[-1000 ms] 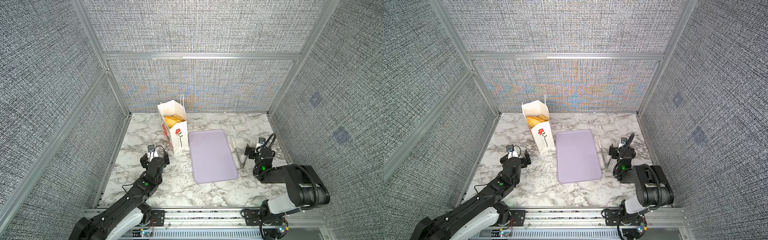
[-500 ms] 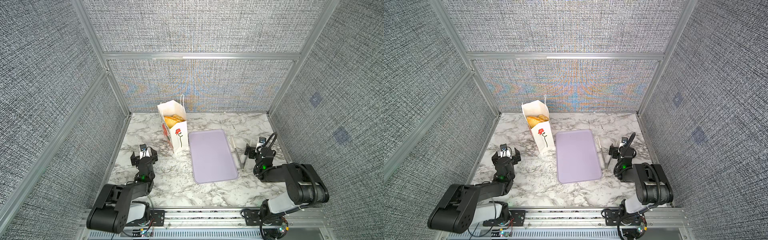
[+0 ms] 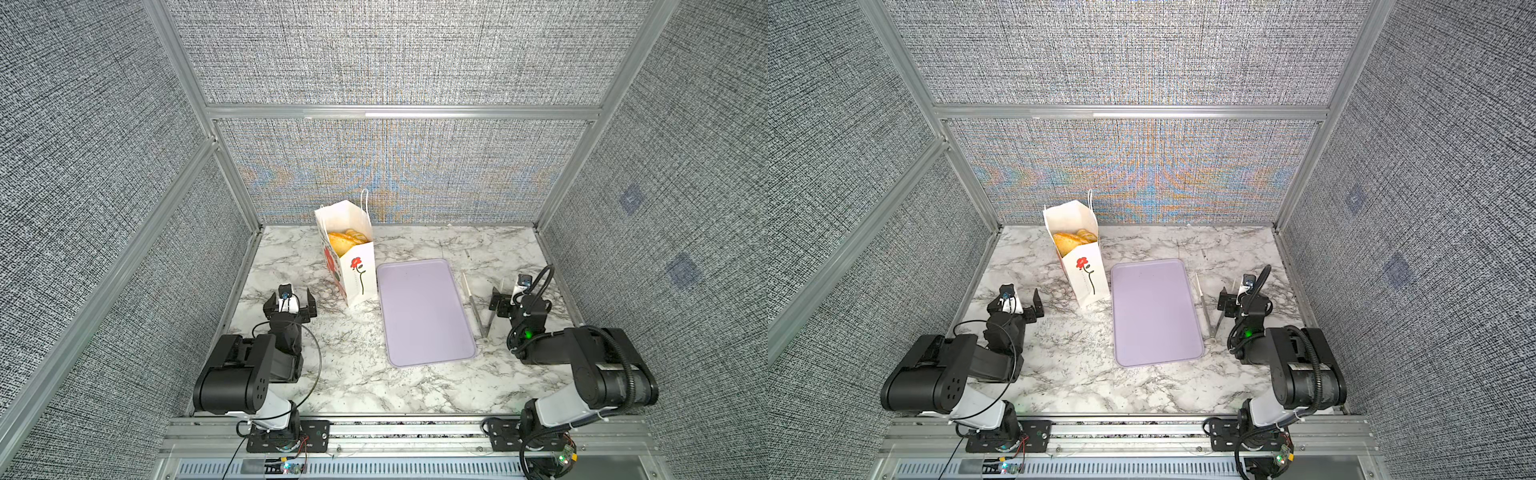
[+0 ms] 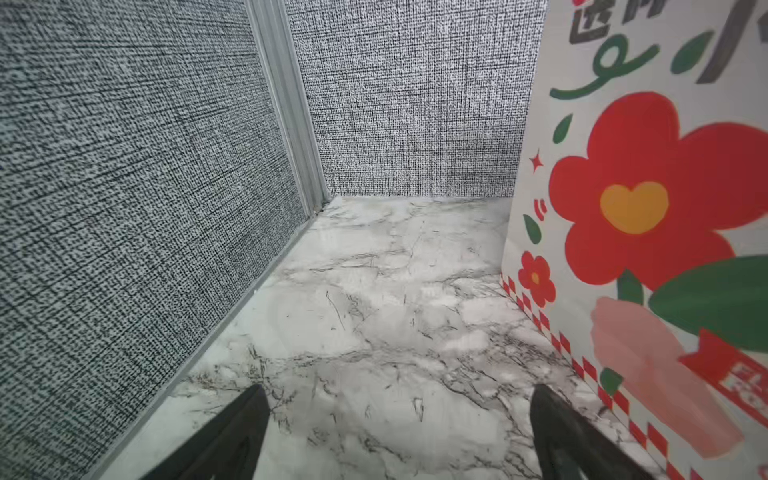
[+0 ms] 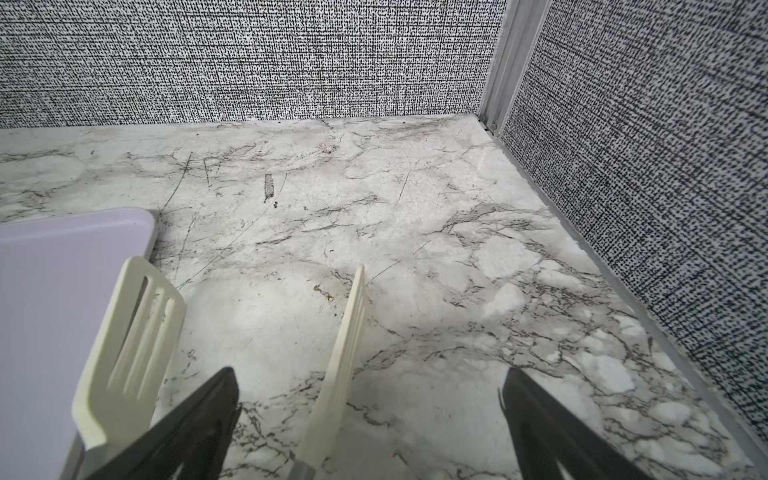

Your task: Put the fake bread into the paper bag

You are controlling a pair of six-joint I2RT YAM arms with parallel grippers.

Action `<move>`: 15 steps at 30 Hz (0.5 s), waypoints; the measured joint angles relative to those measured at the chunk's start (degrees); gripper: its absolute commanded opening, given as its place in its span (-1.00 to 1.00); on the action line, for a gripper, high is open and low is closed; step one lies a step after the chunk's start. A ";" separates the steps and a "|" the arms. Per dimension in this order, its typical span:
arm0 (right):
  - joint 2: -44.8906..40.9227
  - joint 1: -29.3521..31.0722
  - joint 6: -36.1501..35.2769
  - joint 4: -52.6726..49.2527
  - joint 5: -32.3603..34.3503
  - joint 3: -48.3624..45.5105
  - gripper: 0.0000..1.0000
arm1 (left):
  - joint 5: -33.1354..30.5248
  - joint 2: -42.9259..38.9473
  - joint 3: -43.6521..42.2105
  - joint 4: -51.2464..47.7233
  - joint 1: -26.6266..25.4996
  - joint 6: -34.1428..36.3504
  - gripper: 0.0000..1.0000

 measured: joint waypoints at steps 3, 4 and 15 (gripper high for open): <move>0.00 0.00 0.00 -0.02 0.00 0.00 0.99 | 0.13 0.44 -0.07 1.20 -0.02 0.00 0.99; 0.00 0.00 0.02 -0.02 0.00 0.00 0.99 | 0.13 0.50 -0.17 1.16 -0.02 0.02 0.98; 0.00 -0.07 0.13 -0.02 -0.02 0.00 0.99 | 0.17 0.55 -0.26 1.92 -0.02 0.24 0.99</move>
